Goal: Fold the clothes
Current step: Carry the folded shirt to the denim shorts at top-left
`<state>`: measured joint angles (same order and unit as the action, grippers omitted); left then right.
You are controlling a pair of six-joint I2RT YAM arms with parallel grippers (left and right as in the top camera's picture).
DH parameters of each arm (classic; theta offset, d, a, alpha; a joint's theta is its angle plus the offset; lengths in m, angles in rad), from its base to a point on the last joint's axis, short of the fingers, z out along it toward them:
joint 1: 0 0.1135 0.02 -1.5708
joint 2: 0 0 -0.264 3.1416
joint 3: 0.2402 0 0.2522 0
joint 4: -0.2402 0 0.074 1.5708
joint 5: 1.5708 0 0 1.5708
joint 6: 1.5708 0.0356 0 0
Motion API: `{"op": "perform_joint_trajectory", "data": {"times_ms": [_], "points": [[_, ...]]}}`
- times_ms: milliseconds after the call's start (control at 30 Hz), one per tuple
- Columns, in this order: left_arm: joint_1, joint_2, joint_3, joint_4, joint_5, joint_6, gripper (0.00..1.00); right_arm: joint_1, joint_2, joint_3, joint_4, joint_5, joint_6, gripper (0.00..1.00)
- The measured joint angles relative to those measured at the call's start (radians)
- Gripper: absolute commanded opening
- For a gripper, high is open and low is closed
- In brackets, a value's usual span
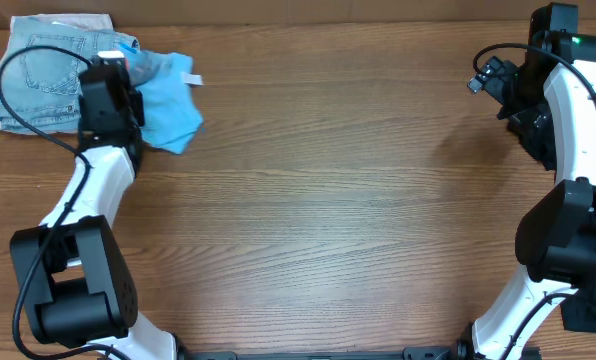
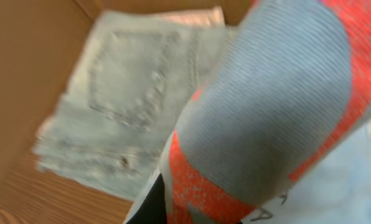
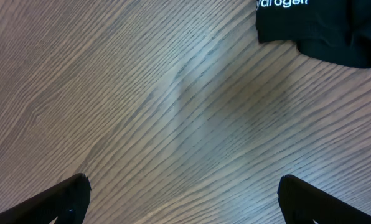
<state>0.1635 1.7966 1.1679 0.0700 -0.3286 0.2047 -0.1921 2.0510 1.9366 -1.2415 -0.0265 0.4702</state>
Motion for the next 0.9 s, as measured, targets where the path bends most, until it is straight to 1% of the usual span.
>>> {"op": "perform_joint_trajectory", "data": {"times_ms": [133, 333, 633, 767, 800, 900], "points": [[0.001, 0.000, 0.079, -0.002, -0.024, 0.016, 0.04, 0.000, 0.000, 0.000, 0.000, 0.000, 0.000, 1.00], [0.001, 0.000, 0.181, -0.040, -0.047, -0.003, 0.04, 0.000, 0.000, 0.000, 0.001, 0.000, 0.000, 1.00], [0.003, 0.000, 0.209, -0.038, -0.086, -0.144, 0.04, 0.000, 0.000, 0.000, 0.000, 0.000, 0.000, 1.00], [0.028, 0.005, 0.209, -0.023, -0.092, -0.219, 0.05, 0.000, 0.000, 0.000, 0.000, 0.000, 0.000, 1.00], [0.038, 0.008, 0.209, -0.018, -0.092, -0.233, 0.07, 0.000, 0.000, 0.000, 0.000, 0.000, 0.000, 1.00], [0.074, 0.035, 0.210, 0.023, -0.096, -0.254, 0.07, 0.000, 0.000, 0.000, 0.000, 0.000, 0.001, 1.00]]}}
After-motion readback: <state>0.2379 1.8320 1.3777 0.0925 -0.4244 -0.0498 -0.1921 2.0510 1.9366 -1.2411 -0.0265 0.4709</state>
